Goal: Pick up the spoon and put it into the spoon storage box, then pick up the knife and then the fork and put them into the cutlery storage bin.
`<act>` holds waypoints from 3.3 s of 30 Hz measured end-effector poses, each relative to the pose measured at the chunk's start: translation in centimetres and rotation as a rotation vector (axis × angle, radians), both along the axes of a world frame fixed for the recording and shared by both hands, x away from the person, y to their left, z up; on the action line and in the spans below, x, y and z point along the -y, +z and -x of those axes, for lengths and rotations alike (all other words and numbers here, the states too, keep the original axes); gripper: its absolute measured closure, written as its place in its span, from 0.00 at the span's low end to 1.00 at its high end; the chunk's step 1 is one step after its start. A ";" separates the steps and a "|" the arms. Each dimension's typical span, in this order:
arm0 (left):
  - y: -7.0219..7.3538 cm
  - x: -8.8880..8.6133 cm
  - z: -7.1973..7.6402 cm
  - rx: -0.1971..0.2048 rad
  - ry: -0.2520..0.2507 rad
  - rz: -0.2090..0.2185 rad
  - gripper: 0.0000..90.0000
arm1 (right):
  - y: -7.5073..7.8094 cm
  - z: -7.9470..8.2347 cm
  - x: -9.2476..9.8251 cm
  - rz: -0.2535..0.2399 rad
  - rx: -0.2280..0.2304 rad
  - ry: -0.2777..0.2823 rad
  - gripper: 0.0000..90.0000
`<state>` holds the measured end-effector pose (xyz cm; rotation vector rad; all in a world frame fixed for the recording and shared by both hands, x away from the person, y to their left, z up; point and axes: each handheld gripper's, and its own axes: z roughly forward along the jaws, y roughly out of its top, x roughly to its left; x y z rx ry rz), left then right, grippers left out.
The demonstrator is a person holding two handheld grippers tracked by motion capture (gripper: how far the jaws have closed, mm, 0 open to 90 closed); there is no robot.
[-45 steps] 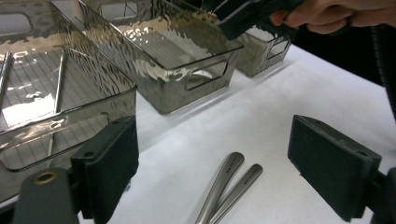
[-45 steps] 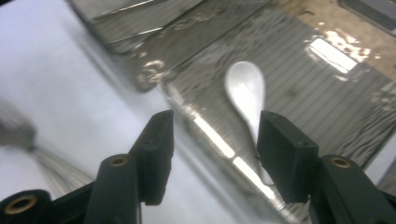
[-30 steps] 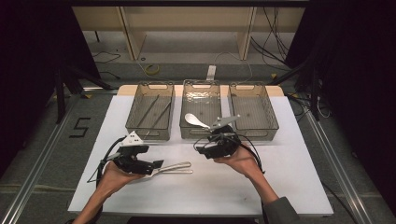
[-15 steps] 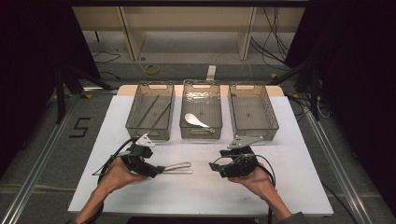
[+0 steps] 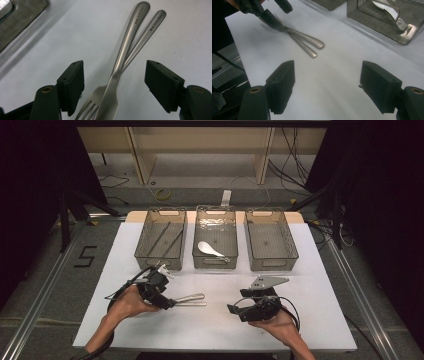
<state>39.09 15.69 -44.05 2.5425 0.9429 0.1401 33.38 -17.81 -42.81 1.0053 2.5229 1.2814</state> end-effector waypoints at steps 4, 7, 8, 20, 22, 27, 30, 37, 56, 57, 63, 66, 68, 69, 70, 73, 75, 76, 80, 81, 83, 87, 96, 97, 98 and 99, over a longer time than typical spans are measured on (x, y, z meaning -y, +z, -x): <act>-0.4 0.1 -0.3 -0.030 -0.019 -0.024 0.39 | -0.1 0.2 0.2 -0.009 -0.003 -0.002 0.32; -0.5 0.4 -0.4 -0.034 -0.030 -0.043 0.41 | -0.2 0.4 0.3 -0.011 -0.006 -0.009 0.32; -0.6 0.5 -0.5 -0.039 -0.043 -0.053 0.42 | -0.2 0.4 0.3 -0.011 -0.006 -0.010 0.32; -0.8 1.2 -0.8 -0.048 -0.067 -0.081 0.48 | -0.4 0.8 0.4 -0.005 -0.008 -0.008 0.32; -0.9 1.2 -0.9 -0.050 -0.066 -0.089 0.49 | -0.4 0.8 0.5 -0.005 -0.009 -0.004 0.32; -1.3 1.5 -1.1 -0.072 -0.073 -0.097 0.51 | -0.5 0.8 0.6 -0.002 -0.009 -0.002 0.32; -1.4 1.4 -1.1 -0.070 -0.072 -0.108 0.54 | -0.7 0.8 0.5 -0.002 -0.015 0.000 0.32; -1.7 1.5 -1.1 -0.085 -0.084 -0.122 0.59 | -0.7 0.7 0.7 -0.001 -0.019 0.000 0.32; -2.2 1.6 -0.9 -0.098 -0.126 -0.177 0.67 | -0.9 0.8 0.8 0.022 -0.022 -0.004 0.32; -2.2 1.6 -0.9 -0.098 -0.130 -0.179 0.67 | -0.9 0.8 0.8 0.024 -0.020 -0.003 0.32; -2.2 1.6 -0.7 -0.082 -0.141 -0.180 0.71 | -0.9 0.9 0.9 0.030 -0.019 -0.004 0.33; -2.2 1.7 -0.6 -0.073 -0.157 -0.179 0.75 | -0.8 1.0 0.8 0.038 -0.017 -0.001 0.33; -2.1 1.8 -0.4 -0.062 -0.180 -0.184 0.78 | -0.8 1.0 0.8 0.044 -0.017 -0.001 0.33; -2.2 1.8 -0.3 -0.051 -0.186 -0.186 0.79 | -0.8 1.0 0.8 0.040 -0.018 -0.006 0.33; -2.2 1.9 -0.2 -0.049 -0.187 -0.182 0.79 | -0.8 0.9 0.8 0.041 -0.020 -0.005 0.33; -2.1 1.9 -0.2 -0.045 -0.210 -0.187 0.82 | -0.8 1.0 0.6 0.048 -0.017 0.001 0.33; -2.1 2.0 0.0 -0.039 -0.224 -0.189 0.86 | -0.8 1.0 0.5 0.052 -0.019 0.004 0.33; -2.1 2.0 0.0 -0.038 -0.225 -0.190 0.86 | -0.8 1.0 0.5 0.053 -0.018 0.004 0.33; -2.1 1.9 -0.1 -0.037 -0.228 -0.178 0.87 | -0.8 1.0 0.7 0.050 -0.017 0.000 0.33; -2.0 1.8 -0.1 -0.033 -0.232 -0.178 0.87 | -0.8 1.0 0.7 0.049 -0.018 -0.002 0.33; -1.9 1.7 -0.1 -0.032 -0.228 -0.169 0.87 | -0.8 0.9 0.7 0.049 -0.015 -0.001 0.33; -1.4 1.6 -0.2 -0.005 -0.218 -0.146 0.87 | -0.7 0.9 0.7 0.046 -0.013 -0.002 0.33; -0.5 1.5 -0.1 0.011 -0.190 -0.102 0.88 | -0.7 0.9 0.6 0.041 -0.016 -0.003 0.33; -0.4 1.4 0.0 0.010 -0.186 -0.097 0.88 | -0.7 0.9 0.6 0.042 -0.016 -0.003 0.33; -0.3 1.4 -0.1 0.015 -0.182 -0.089 0.88 | -0.7 0.9 0.6 0.041 -0.017 -0.004 0.33; -0.2 1.4 -0.1 0.017 -0.174 -0.082 0.88 | -0.7 0.9 0.6 0.040 -0.018 -0.004 0.33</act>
